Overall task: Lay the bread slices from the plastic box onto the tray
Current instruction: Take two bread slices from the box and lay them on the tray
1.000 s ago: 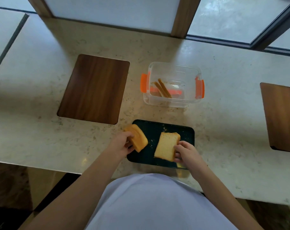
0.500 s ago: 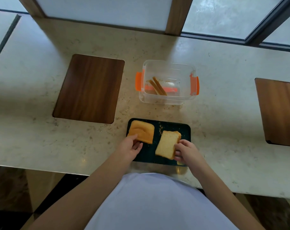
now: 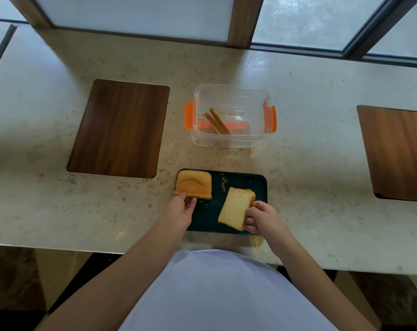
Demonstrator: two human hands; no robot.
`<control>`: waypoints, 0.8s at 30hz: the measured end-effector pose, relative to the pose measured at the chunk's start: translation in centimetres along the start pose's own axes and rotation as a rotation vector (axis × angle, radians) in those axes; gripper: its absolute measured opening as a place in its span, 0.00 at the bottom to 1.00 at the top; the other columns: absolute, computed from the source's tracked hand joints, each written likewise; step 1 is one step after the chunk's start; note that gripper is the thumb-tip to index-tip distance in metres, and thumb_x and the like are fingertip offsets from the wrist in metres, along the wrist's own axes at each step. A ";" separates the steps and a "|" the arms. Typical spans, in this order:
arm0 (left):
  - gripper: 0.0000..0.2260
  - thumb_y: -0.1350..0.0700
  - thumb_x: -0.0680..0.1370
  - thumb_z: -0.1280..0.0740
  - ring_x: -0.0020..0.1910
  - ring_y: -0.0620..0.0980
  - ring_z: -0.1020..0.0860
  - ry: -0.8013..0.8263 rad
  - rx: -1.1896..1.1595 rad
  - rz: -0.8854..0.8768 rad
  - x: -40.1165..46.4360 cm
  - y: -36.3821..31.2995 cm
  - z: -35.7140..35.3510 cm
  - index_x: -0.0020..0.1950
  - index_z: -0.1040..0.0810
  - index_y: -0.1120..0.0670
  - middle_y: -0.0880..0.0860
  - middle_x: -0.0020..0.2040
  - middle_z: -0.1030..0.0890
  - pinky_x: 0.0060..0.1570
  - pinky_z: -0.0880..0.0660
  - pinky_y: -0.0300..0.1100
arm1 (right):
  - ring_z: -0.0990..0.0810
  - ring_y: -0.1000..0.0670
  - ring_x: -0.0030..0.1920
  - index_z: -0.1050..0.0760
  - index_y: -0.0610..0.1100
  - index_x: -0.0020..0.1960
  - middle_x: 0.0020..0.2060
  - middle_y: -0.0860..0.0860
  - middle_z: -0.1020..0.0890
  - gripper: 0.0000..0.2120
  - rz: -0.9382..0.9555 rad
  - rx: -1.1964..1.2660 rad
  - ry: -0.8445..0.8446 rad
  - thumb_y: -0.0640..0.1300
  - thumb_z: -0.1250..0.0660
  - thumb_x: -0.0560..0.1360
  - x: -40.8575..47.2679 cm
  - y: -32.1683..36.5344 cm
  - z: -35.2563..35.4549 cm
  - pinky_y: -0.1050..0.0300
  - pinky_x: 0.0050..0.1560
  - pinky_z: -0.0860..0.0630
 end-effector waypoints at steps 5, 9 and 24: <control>0.16 0.64 0.81 0.35 0.60 0.55 0.26 0.008 0.082 -0.022 -0.2 0.2 -0.4 0.68 0.29 0.63 0.61 0.64 0.26 0.66 0.27 0.49 | 0.14 0.47 0.46 0.23 0.42 0.56 0.45 0.44 0.16 0.08 -0.008 -0.004 -0.015 0.37 0.39 0.80 0.1 -0.3 0.3 0.53 0.46 0.15; 0.23 0.63 0.78 0.31 0.62 0.59 0.26 0.005 0.140 0.041 -0.6 0.5 -0.3 0.72 0.33 0.59 0.62 0.63 0.31 0.59 0.22 0.54 | 0.15 0.45 0.53 0.25 0.43 0.60 0.53 0.43 0.17 0.11 -0.014 -0.002 -0.042 0.36 0.39 0.80 0.2 -0.4 0.6 0.53 0.47 0.16; 0.23 0.59 0.79 0.33 0.66 0.58 0.25 0.139 0.373 -0.078 -0.3 -1.0 -0.9 0.73 0.34 0.61 0.59 0.65 0.26 0.66 0.27 0.52 | 0.14 0.45 0.51 0.23 0.44 0.56 0.51 0.43 0.15 0.09 0.004 -0.049 0.022 0.36 0.39 0.80 0.3 -0.2 -0.2 0.48 0.52 0.16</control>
Point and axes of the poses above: each hand's wrist, its own x-axis towards the middle knuckle, its own z-axis out of the back of the hand, y = z × x, the point moved 9 cm from there along x, towards the middle knuckle
